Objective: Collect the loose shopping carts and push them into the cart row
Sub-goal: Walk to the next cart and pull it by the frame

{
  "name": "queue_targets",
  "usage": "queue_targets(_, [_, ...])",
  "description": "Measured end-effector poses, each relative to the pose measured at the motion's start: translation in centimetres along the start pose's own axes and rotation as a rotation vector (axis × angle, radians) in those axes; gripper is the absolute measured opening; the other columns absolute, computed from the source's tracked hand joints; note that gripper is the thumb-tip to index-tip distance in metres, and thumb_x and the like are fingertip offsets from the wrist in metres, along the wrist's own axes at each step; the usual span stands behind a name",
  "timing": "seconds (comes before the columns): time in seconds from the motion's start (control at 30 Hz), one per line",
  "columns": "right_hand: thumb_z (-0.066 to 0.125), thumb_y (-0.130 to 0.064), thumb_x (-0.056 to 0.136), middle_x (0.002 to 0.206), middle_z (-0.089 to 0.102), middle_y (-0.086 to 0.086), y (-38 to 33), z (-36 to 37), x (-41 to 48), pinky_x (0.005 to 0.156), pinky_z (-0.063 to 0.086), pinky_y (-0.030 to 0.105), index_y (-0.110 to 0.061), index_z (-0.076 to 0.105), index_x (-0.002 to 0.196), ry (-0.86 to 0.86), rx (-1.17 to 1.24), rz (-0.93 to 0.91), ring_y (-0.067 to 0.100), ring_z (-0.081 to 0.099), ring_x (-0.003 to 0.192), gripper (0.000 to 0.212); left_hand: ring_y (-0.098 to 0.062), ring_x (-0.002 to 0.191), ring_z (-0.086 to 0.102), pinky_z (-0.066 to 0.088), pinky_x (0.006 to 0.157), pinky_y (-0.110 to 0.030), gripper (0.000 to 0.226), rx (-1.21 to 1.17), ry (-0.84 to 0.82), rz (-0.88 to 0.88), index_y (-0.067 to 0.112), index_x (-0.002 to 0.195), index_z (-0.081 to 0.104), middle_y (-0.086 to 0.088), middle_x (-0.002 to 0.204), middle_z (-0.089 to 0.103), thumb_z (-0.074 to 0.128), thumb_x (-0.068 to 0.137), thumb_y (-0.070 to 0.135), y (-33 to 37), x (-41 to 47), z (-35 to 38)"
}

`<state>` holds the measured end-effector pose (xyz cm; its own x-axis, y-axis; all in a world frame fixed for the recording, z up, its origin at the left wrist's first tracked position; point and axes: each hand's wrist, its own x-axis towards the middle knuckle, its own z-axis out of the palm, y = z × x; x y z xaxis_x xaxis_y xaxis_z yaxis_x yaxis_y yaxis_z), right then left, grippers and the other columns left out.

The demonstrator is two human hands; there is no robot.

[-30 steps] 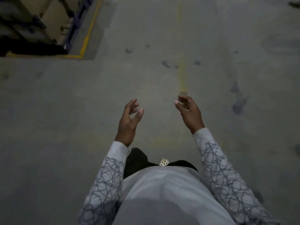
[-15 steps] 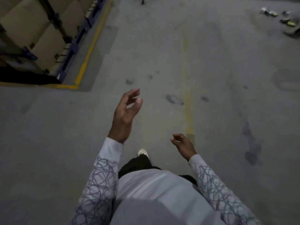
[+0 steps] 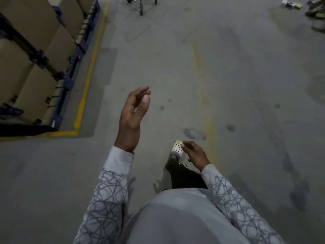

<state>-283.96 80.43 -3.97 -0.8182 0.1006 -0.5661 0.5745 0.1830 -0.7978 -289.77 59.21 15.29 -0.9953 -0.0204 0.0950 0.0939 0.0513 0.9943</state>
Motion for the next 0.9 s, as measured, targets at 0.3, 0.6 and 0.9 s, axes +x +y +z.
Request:
queue_targets(0.3, [0.062, -0.045, 0.096, 0.132, 0.063, -0.008, -28.4, -4.3, 20.2, 0.107, 0.047, 0.045, -0.026, 0.059, 0.134, -0.021, 0.053, -0.377, 0.004, 0.058, 0.12, 0.043, -0.019, 0.114, 0.065, 0.052, 0.094, -0.042, 0.048, -0.023, 0.143, -0.285, 0.021, 0.13, 0.06, -0.001, 0.126, 0.067, 0.052, 0.091, 0.049, -7.3, 21.2, 1.5])
queue_targets(0.6, [0.059, -0.036, 0.097, 0.136, 0.061, -0.006, -54.0, -8.1, 27.8, 0.103, 0.05, 0.049, -0.022, 0.056, 0.133, -0.021, 0.117, -0.895, 0.01, 0.058, 0.125, 0.038, -0.019, 0.115, 0.063, 0.051, 0.097, -0.044, 0.041, -0.023, 0.226, -0.49, 0.024, 0.126, 0.062, 0.001, 0.124, 0.067, 0.053, 0.095, 0.05, -15.0, 39.3, 1.6])
queue_targets(0.9, [0.058, -0.029, 0.098, 0.135, 0.062, -0.004, -67.0, -7.9, 44.2, 0.103, 0.047, 0.057, -0.017, 0.054, 0.136, 0.039, 0.147, -0.888, 0.015, 0.058, 0.126, 0.04, -0.029, 0.113, 0.064, 0.052, 0.089, -0.042, 0.056, -0.073, 0.193, -0.497, 0.014, 0.125, 0.064, -0.007, 0.12, 0.069, 0.054, 0.084, 0.052, -19.4, 67.2, -0.1])
